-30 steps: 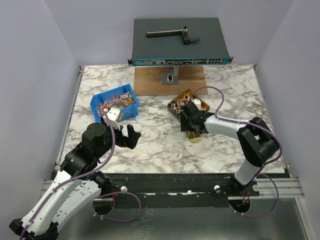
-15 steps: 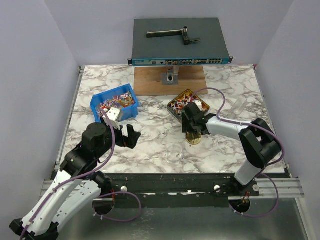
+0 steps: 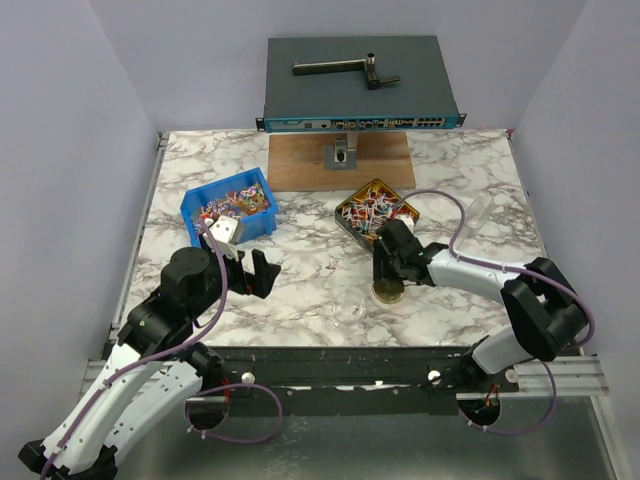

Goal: Pack the candies
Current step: Move the bottle lid to the center of the board.

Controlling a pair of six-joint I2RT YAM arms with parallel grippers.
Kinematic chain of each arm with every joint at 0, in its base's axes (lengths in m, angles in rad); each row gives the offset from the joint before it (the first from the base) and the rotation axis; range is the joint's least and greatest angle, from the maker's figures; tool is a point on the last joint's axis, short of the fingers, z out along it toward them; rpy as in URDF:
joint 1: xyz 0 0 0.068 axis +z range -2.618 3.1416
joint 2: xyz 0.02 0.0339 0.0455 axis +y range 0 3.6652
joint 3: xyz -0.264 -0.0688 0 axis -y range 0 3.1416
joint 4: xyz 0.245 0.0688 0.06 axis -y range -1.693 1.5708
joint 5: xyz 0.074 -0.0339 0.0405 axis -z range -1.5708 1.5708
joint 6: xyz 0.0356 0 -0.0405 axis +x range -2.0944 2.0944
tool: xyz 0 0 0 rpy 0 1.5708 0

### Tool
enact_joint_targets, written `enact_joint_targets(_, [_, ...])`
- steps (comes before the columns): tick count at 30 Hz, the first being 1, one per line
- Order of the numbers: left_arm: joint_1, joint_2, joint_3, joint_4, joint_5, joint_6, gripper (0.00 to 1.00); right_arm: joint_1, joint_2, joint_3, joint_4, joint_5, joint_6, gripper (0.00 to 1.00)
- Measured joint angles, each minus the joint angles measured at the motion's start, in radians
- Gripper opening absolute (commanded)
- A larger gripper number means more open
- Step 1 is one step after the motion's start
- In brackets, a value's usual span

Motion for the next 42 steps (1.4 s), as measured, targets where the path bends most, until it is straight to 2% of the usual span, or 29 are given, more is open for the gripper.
enact_joint_targets(23, [0.0, -0.019, 0.0, 0.0, 0.0, -0.001, 0.99, 0.201, -0.11, -0.08, -0.096, 0.049, 0.181, 0.63])
enact_joint_targets(37, [0.0, -0.023, 0.0, 0.0, 0.0, -0.001, 0.99, 0.243, -0.172, -0.104, -0.213, 0.073, 0.303, 0.63])
enact_joint_targets(42, [0.0, -0.023, 0.0, 0.0, 0.0, -0.001, 0.99, 0.243, -0.188, -0.034, -0.304, 0.105, 0.305, 0.63])
